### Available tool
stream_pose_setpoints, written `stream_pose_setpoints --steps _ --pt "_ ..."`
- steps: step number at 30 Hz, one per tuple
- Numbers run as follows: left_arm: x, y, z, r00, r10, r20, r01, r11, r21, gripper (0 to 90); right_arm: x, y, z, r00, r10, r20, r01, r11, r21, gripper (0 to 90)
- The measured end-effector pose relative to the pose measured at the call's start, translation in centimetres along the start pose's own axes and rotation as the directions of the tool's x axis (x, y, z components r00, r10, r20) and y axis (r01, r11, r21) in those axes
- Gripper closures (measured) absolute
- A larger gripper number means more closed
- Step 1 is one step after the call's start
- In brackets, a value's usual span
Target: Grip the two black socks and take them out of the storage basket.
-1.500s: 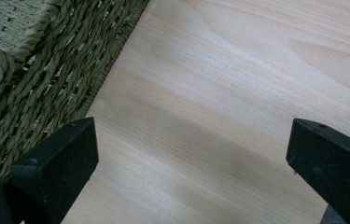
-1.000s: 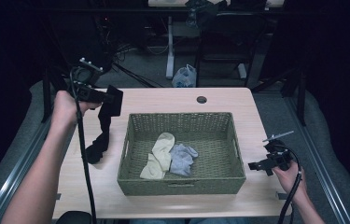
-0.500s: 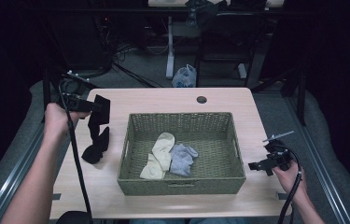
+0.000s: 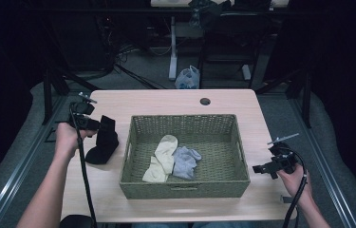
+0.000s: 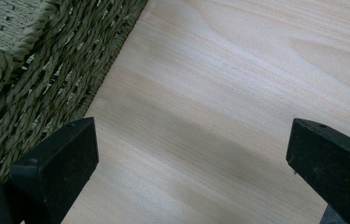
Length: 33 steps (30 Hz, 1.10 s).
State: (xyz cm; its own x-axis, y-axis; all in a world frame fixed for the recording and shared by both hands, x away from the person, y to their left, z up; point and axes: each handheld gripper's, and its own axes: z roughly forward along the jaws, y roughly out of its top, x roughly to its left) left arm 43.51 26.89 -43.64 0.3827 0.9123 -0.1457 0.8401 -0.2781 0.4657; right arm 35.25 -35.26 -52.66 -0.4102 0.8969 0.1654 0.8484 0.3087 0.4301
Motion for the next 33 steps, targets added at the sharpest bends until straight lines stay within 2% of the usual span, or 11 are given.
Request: stream_pose_setpoints --steps 8,12,14,16,18,22,23,26,29,32,33 --pt "0.9 -1.8 3.3 0.9989 -0.046 0.001 0.046 0.9973 0.057 73.2 0.0 0.0 0.0 1.0000 0.002 -0.002 -0.002 1.000 -0.004 1.5" --pt "1.2 -2.9 5.0 0.9981 -0.060 -0.013 0.061 0.9937 0.094 72.3 0.0 0.0 0.0 1.0000 -0.001 -0.001 0.001 1.000 -0.002 1.5" --pt "1.3 -3.1 5.3 0.9979 -0.064 -0.013 0.065 0.9930 0.099 70.3 0.0 0.0 0.0 1.0000 -0.001 -0.001 0.001 1.000 -0.002 1.5" --pt "1.7 -3.5 5.8 0.9964 -0.083 -0.016 0.084 0.9904 0.109 63.5 0.0 0.0 0.0 1.0000 0.000 -0.002 0.000 1.000 -0.003 1.5" --pt "1.8 -3.7 5.6 0.9951 -0.096 -0.024 0.098 0.9899 0.102 47.4 0.0 0.0 0.0 1.0000 0.000 -0.002 0.000 1.000 -0.005 1.5" --pt "1.7 -4.2 4.3 0.9946 -0.096 -0.038 0.098 0.9931 0.064 28.7 0.0 0.0 0.0 1.0000 0.001 -0.003 -0.001 1.000 -0.006 1.5" --pt "1.6 -4.3 3.9 0.9953 -0.090 -0.036 0.092 0.9942 0.055 27.6 0.0 0.0 0.0 1.0000 0.000 -0.002 0.000 1.000 -0.006 1.5" --pt "1.2 -4.9 2.6 0.9957 -0.083 -0.041 0.084 0.9962 0.023 16.5 0.0 0.0 -0.1 1.0000 -0.002 0.000 0.002 1.000 -0.004 1.5" --pt "0.5 -5.6 1.4 0.9963 -0.075 -0.044 0.074 0.9971 -0.018 12.0 0.0 0.0 -0.1 1.0000 -0.001 0.001 0.001 1.000 0.001 1.5" --pt "0.1 -6.0 0.6 0.9971 -0.060 -0.046 0.059 0.9979 -0.027 6.0 0.1 0.0 -0.1 1.0000 -0.005 0.007 0.005 1.000 0.003 1.5" --pt "-0.4 -6.6 0.1 0.9974 -0.053 -0.047 0.051 0.9976 -0.046 5.1 0.1 0.0 -0.1 1.0000 -0.005 0.007 0.005 1.000 0.004 1.5"
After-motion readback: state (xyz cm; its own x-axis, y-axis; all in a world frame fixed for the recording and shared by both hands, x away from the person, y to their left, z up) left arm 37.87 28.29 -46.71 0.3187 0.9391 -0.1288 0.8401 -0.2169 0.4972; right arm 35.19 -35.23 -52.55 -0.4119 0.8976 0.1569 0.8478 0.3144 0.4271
